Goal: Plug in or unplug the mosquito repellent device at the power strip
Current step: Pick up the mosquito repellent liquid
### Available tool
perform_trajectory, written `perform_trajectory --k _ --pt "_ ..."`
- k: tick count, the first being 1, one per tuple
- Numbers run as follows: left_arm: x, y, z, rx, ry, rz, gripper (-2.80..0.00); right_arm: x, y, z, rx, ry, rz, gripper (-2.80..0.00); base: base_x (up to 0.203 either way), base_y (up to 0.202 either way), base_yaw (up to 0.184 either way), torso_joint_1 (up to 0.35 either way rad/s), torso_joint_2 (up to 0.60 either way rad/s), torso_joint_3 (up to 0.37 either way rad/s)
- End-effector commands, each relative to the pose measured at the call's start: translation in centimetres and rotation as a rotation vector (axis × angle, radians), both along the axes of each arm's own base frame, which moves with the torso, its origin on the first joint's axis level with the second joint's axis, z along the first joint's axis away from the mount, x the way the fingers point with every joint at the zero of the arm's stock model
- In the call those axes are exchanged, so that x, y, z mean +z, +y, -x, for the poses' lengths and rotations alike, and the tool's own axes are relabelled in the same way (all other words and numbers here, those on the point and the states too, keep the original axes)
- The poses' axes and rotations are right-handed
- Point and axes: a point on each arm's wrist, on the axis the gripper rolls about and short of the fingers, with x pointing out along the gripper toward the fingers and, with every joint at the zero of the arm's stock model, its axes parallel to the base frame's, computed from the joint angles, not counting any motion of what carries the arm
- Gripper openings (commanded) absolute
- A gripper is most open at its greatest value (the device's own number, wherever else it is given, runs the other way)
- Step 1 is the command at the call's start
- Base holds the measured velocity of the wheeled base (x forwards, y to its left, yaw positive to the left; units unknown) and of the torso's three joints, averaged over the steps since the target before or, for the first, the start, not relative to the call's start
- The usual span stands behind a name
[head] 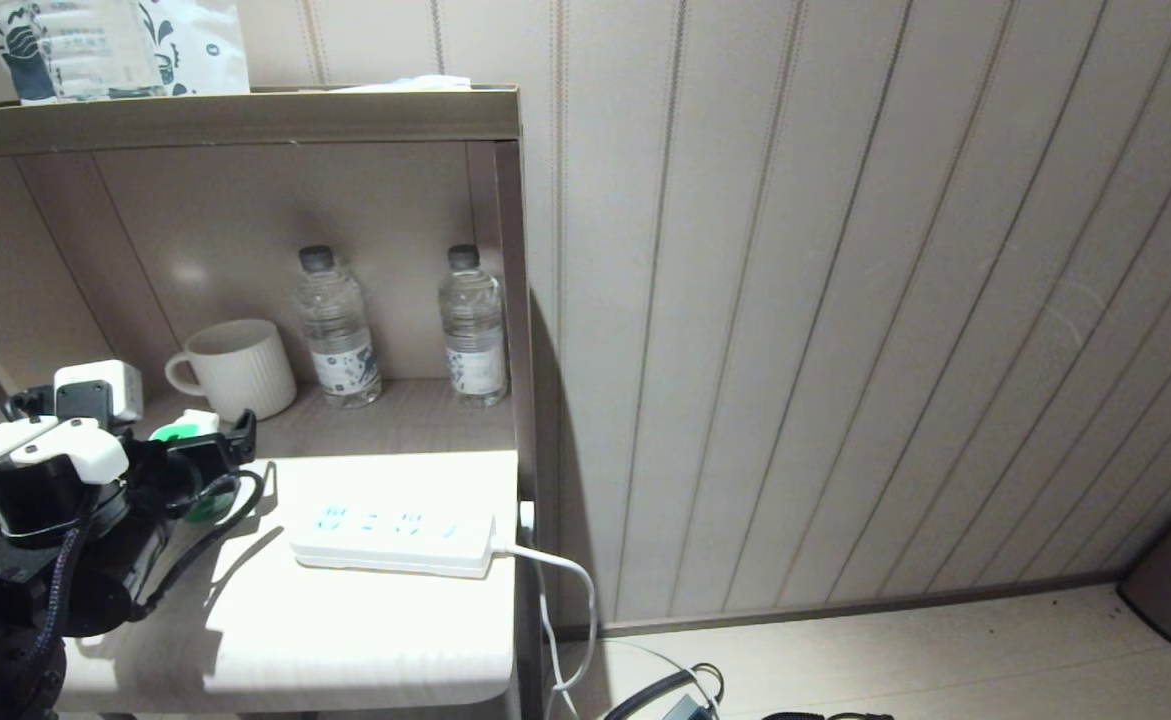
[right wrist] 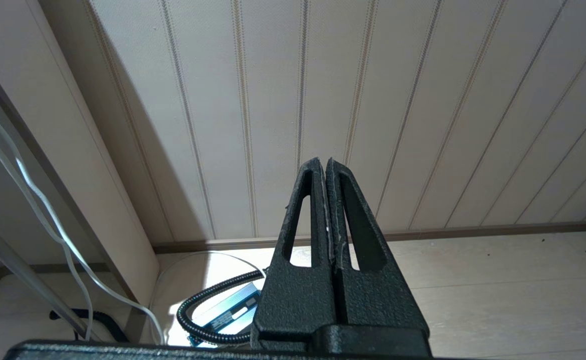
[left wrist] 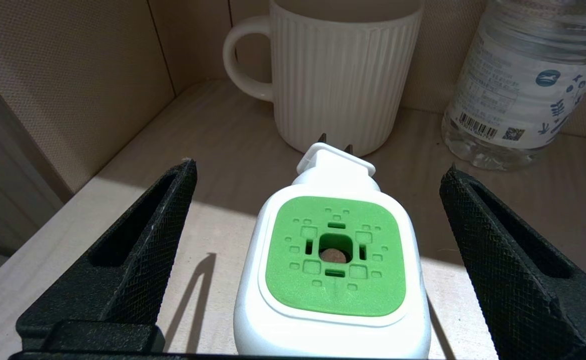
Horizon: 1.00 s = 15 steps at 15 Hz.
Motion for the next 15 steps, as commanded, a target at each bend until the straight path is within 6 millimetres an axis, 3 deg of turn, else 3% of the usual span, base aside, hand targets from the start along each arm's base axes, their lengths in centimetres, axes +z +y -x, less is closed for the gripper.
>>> perform_trajectory --k 1,2,3,12,15 --pt "0.1 0.0 -0.1 0.004 -0.011 0.001 0.0 0.0 0.0 0.0 0.0 0.0 0.0 -2.8 0.0 0.0 0.0 0.0 0.0 0.0" --pt "0.1 0.1 -0.1 0.009 -0.013 0.001 0.0 0.0 0.0 0.0 0.0 0.0 0.0 -2.8 0.0 0.0 0.0 0.0 0.0 0.0" --pt "0.1 0.1 -0.1 0.011 -0.013 0.001 -2.8 0.0 0.0 0.0 0.0 0.0 0.0 -2.8 0.0 0.0 0.0 0.0 0.0 0.0" --pt "0.3 0.3 -0.2 0.017 -0.022 0.007 -2.8 0.0 0.0 0.0 0.001 0.0 0.0 -2.8 0.0 0.0 0.0 0.0 0.0 0.0" --pt "1.4 0.3 -0.1 -0.001 -0.045 0.007 -2.8 0.0 0.0 0.0 0.0 0.0 0.0 -2.8 0.0 0.0 0.0 0.0 0.0 0.0"
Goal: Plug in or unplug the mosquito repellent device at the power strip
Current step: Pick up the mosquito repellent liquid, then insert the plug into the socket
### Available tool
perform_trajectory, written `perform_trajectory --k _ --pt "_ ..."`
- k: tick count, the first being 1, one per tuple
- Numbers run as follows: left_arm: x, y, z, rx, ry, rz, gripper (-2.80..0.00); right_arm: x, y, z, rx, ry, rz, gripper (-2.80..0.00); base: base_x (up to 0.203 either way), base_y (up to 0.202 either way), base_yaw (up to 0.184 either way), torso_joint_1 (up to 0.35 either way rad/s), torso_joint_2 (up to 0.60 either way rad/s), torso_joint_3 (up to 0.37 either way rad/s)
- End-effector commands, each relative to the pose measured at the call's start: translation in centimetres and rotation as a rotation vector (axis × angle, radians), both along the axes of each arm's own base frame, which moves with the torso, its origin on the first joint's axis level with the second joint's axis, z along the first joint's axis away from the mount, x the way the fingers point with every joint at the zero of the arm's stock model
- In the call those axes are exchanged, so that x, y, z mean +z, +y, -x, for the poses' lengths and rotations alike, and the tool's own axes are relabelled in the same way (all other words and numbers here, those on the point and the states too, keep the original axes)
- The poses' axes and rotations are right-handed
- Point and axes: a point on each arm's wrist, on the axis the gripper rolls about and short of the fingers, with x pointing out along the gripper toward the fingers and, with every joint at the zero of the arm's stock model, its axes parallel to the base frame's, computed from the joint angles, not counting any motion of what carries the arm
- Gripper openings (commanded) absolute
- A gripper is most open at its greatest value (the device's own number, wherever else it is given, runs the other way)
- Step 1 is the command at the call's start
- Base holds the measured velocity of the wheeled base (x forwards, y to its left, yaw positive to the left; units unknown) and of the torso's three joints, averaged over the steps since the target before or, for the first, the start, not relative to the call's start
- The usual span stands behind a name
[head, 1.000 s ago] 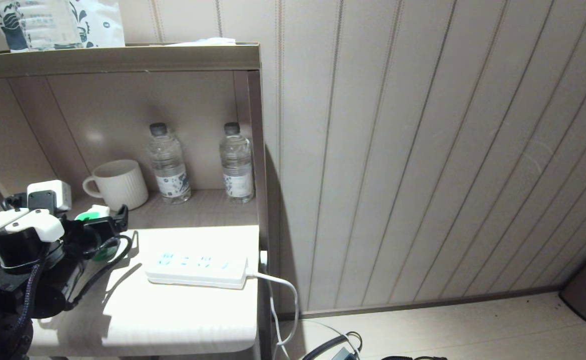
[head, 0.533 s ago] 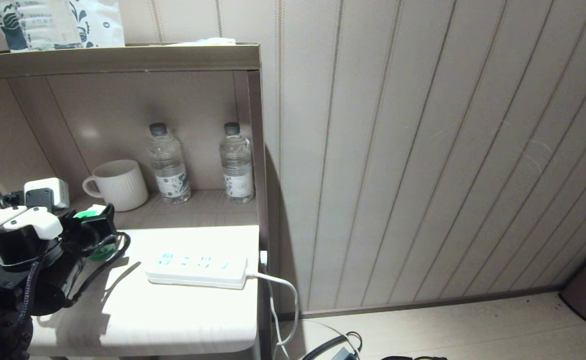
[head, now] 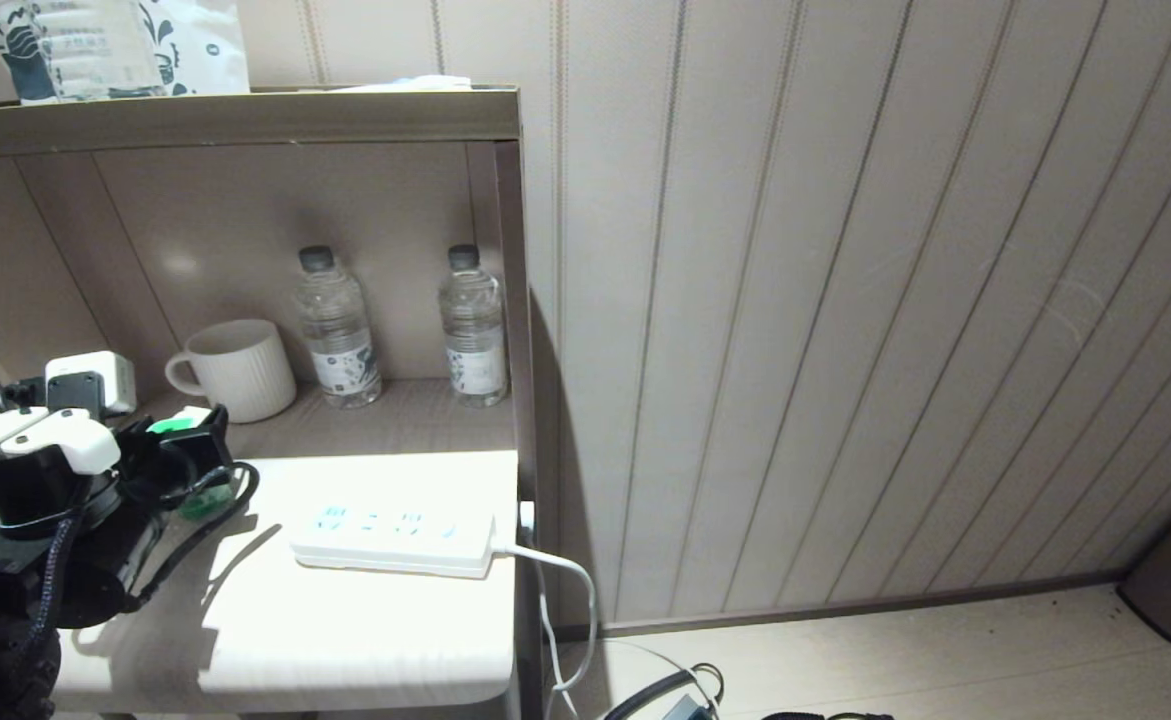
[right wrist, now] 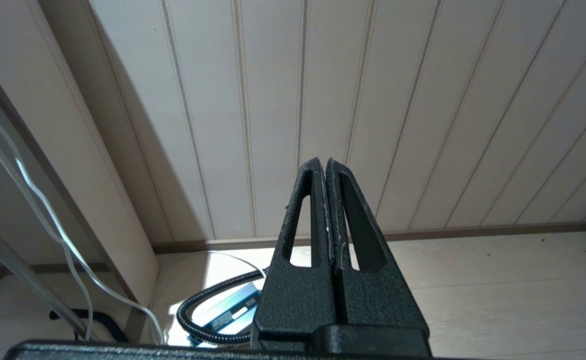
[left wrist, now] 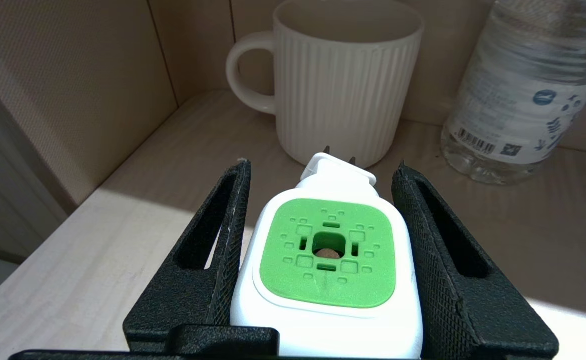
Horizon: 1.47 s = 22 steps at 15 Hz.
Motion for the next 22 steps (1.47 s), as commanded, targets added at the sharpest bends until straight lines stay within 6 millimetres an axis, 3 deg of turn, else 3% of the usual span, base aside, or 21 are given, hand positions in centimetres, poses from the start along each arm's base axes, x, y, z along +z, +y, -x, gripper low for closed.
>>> perform_trajectory --k 1,7,9,13,17,22 --pt "1.6 0.0 0.4 -0.008 -0.035 0.004 -2.8 0.0 0.0 0.0 0.0 0.0 0.0 -2.8 0.0 0.0 0.0 0.0 0.0 0.0" --pt "7.7 0.1 2.6 -0.07 0.036 -0.03 -2.8 0.0 0.0 0.0 0.001 0.0 0.0 -2.8 0.0 0.0 0.0 0.0 0.0 0.0" --pt "8.5 0.1 4.0 -0.105 0.18 -0.062 -2.8 0.0 0.0 0.0 0.0 0.0 0.0 -2.8 0.0 0.0 0.0 0.0 0.0 0.0" --pt "13.0 0.2 7.2 -0.182 0.392 -0.063 -2.8 0.0 0.0 0.0 0.0 0.0 0.0 -2.8 0.0 0.0 0.0 0.0 0.0 0.0" --pt "16.0 0.4 9.7 -0.203 0.581 -0.061 -2.8 0.0 0.0 0.0 0.0 0.0 0.0 -2.8 0.0 0.0 0.0 0.0 0.0 0.0" --pt "19.2 0.1 11.1 -0.304 0.742 -0.039 -2.8 0.0 0.0 0.0 0.0 0.0 0.0 -2.8 0.0 0.0 0.0 0.0 0.0 0.0"
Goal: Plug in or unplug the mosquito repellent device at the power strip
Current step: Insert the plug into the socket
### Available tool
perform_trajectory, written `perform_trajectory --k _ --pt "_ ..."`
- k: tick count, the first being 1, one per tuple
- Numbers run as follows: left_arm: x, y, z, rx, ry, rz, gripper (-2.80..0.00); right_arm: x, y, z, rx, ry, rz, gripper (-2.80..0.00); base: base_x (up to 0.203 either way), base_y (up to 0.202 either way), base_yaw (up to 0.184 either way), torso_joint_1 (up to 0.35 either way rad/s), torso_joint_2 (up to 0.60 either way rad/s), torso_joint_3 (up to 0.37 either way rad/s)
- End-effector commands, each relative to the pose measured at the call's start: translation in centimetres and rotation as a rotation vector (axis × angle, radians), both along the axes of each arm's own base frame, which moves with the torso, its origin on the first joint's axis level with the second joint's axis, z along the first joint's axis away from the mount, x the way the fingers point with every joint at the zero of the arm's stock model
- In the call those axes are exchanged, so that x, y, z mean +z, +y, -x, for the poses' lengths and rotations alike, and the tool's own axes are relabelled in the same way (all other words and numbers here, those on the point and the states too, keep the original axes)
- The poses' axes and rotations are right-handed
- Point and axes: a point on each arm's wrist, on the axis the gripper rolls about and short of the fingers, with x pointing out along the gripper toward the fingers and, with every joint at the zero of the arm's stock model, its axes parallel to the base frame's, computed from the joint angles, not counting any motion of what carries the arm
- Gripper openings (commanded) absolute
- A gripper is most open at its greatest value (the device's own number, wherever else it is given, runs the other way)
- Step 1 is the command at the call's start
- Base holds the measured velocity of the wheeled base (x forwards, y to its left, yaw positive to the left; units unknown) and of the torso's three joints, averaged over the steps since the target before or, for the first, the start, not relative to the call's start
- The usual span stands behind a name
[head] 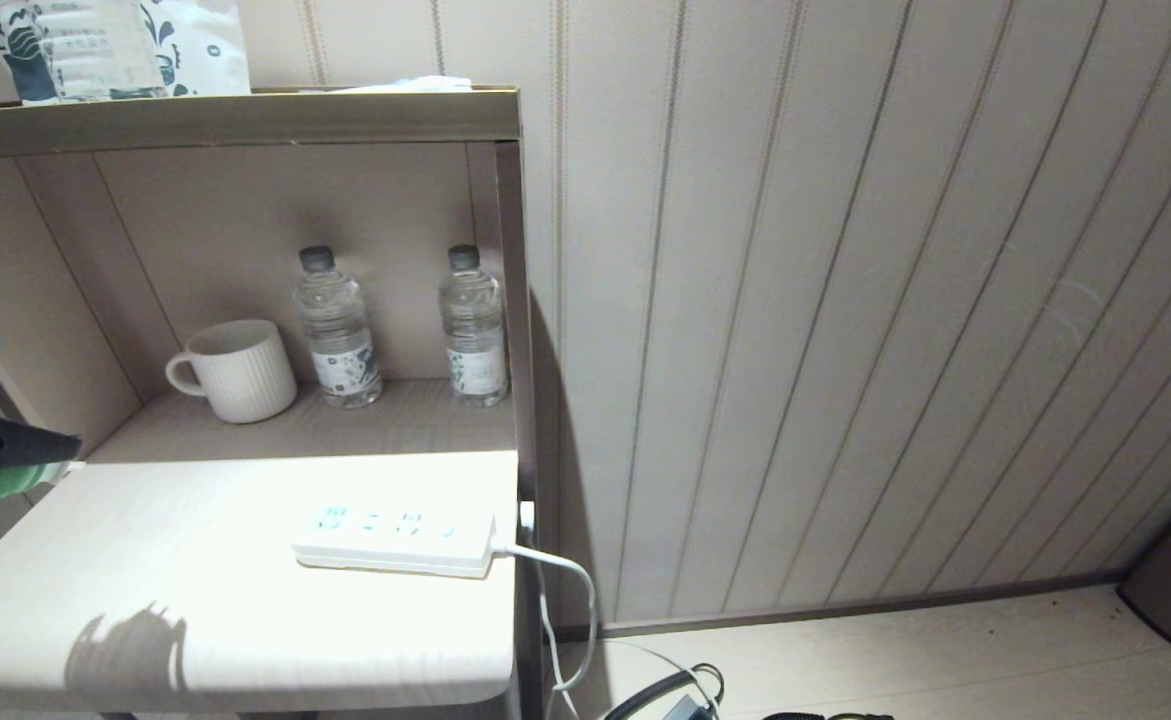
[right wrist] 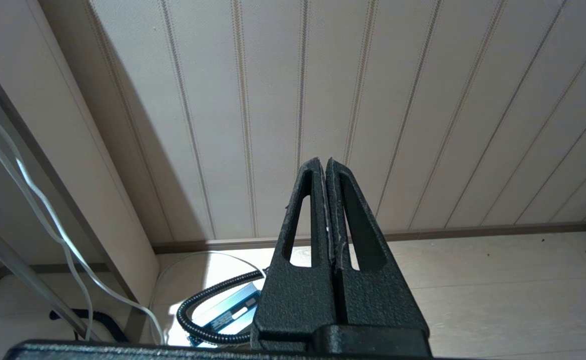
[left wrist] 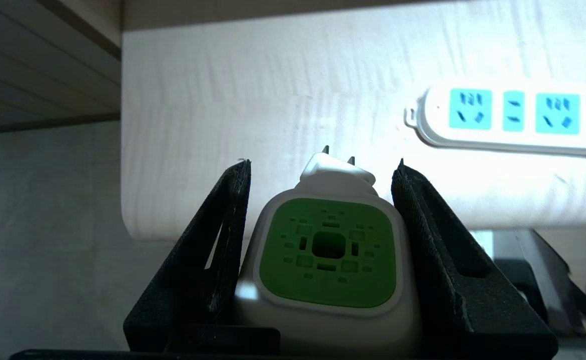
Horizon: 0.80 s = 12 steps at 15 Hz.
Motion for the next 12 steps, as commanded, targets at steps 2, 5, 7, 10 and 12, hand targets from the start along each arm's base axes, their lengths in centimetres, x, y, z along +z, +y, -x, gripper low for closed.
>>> perform_trajectory --k 2,5,7,10,12 --pt "1.5 -0.4 -0.9 -0.08 0.147 0.07 -2.8 0.0 0.0 0.0 0.0 0.0 0.0 -2.8 0.0 0.0 0.0 0.0 0.0 0.0" --pt "1.8 -0.8 -2.1 -0.157 0.273 0.157 -2.8 0.0 0.0 0.0 0.0 0.0 0.0 -2.8 0.0 0.0 0.0 0.0 0.0 0.0" --pt "1.5 -1.0 -2.8 -0.158 0.291 0.151 -2.8 0.0 0.0 0.0 0.0 0.0 0.0 -2.8 0.0 0.0 0.0 0.0 0.0 0.0" --pt "1.5 -1.2 -4.7 -0.152 0.34 0.157 -2.8 0.0 0.0 0.0 0.0 0.0 0.0 -2.8 0.0 0.0 0.0 0.0 0.0 0.0" --pt "1.6 -1.5 -6.0 -0.151 0.387 0.16 -2.8 0.0 0.0 0.0 0.0 0.0 0.0 -2.8 0.0 0.0 0.0 0.0 0.0 0.0"
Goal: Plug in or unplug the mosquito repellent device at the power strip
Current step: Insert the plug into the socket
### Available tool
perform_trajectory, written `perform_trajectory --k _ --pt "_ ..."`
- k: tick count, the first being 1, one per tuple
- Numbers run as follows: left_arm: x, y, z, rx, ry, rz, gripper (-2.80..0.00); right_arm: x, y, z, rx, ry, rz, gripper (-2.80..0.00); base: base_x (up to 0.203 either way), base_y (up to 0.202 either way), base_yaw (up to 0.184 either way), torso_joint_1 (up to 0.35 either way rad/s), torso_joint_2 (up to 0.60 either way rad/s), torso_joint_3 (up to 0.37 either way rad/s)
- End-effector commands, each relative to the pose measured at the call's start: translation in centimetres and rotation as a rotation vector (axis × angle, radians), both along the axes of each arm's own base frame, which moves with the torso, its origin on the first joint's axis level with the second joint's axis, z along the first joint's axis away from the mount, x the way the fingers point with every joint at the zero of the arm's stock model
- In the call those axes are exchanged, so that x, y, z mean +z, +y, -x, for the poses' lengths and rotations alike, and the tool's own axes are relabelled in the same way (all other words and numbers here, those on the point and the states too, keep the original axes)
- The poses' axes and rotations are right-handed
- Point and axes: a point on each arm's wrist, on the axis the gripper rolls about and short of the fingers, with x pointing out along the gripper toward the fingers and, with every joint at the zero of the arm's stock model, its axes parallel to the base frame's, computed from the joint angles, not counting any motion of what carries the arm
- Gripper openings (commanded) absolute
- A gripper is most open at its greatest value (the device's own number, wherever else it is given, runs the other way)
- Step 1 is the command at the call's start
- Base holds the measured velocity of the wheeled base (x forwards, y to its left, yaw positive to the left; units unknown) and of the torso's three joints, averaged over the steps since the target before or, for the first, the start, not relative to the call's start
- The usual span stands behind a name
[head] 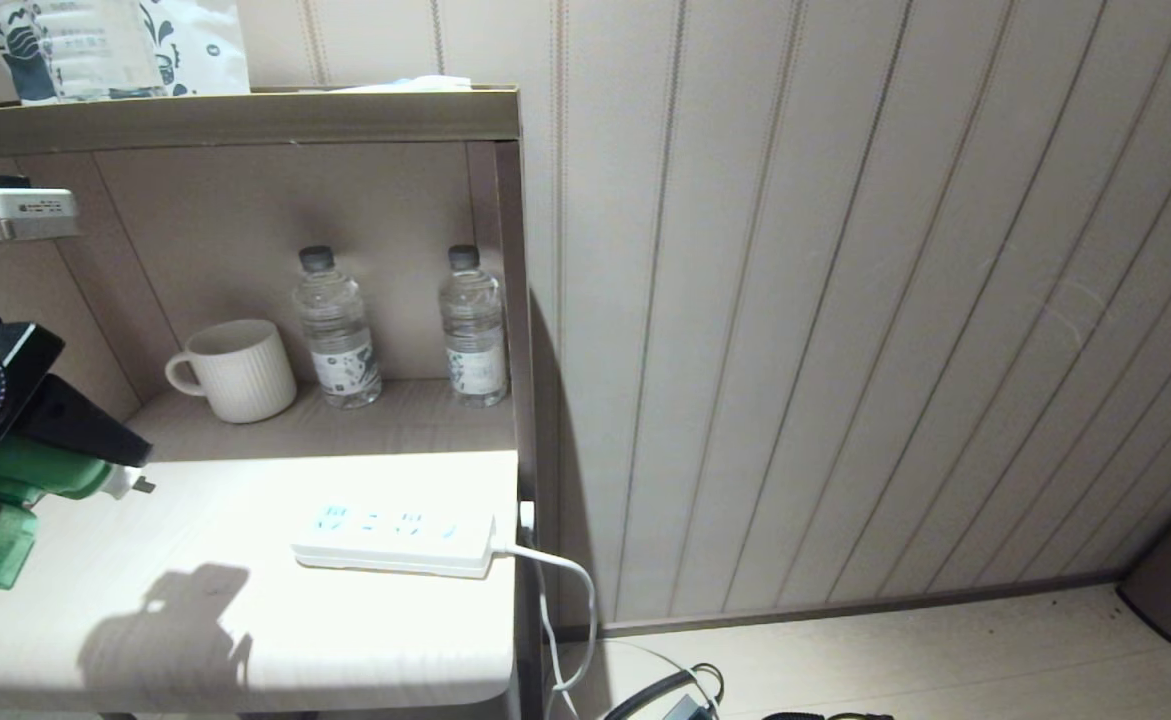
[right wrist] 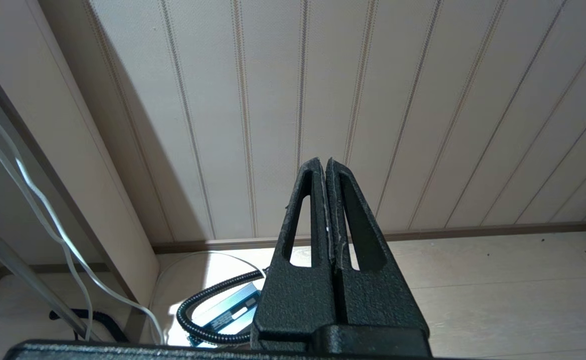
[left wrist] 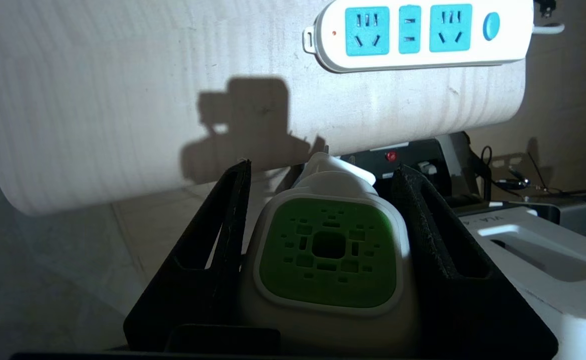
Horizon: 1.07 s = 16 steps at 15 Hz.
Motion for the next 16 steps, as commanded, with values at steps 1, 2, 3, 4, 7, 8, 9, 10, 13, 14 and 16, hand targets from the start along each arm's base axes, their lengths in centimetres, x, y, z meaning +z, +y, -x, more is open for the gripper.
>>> perform_trajectory --k 1,2,3,4,7,8,9,10,13,14,16 --pt "-0.6 -0.5 -2.2 -0.017 0.045 -0.009 -2.8 0.0 0.0 0.0 0.0 0.0 0.0 -2.8 0.0 0.0 0.0 0.0 0.0 0.0" --pt "-0.8 -0.8 -2.6 -0.048 0.037 -0.021 -2.8 0.0 0.0 0.0 0.0 0.0 0.0 -2.8 0.0 0.0 0.0 0.0 0.0 0.0" --pt "-1.1 -1.0 -3.1 -0.077 0.039 -0.039 -2.8 0.0 0.0 0.0 0.0 0.0 0.0 -2.8 0.0 0.0 0.0 0.0 0.0 0.0" --pt "-1.3 -1.4 -3.4 -0.092 0.042 -0.073 -2.8 0.0 0.0 0.0 0.001 0.0 0.0 -2.8 0.0 0.0 0.0 0.0 0.0 0.0" --pt "-1.5 -2.2 -4.0 -0.113 0.018 -0.111 -2.8 0.0 0.0 0.0 0.0 0.0 0.0 -2.8 0.0 0.0 0.0 0.0 0.0 0.0" --pt "-1.7 -2.4 -4.4 -0.123 0.013 -0.114 -2.8 0.0 0.0 0.0 0.0 0.0 0.0 -2.8 0.0 0.0 0.0 0.0 0.0 0.0" --pt "-1.8 -2.4 -4.6 -0.138 0.01 -0.12 -2.8 0.0 0.0 0.0 0.0 0.0 0.0 -2.8 0.0 0.0 0.0 0.0 0.0 0.0" --pt "-2.0 -2.5 -4.9 -0.151 0.014 -0.124 -2.8 0.0 0.0 0.0 0.0 0.0 0.0 -2.8 0.0 0.0 0.0 0.0 0.0 0.0" --pt "-2.8 -2.8 -6.0 -0.156 0.038 -0.125 -2.8 0.0 0.0 0.0 0.0 0.0 0.0 -2.8 0.0 0.0 0.0 0.0 0.0 0.0" --pt "-3.2 -3.0 -6.6 -0.161 0.045 -0.128 -2.8 0.0 0.0 0.0 0.0 0.0 0.0 -2.8 0.0 0.0 0.0 0.0 0.0 0.0" --pt "-3.7 -3.8 -7.2 -0.187 0.039 -0.129 -2.8 0.0 0.0 0.0 0.0 0.0 0.0 -2.8 0.0 0.0 0.0 0.0 0.0 0.0"
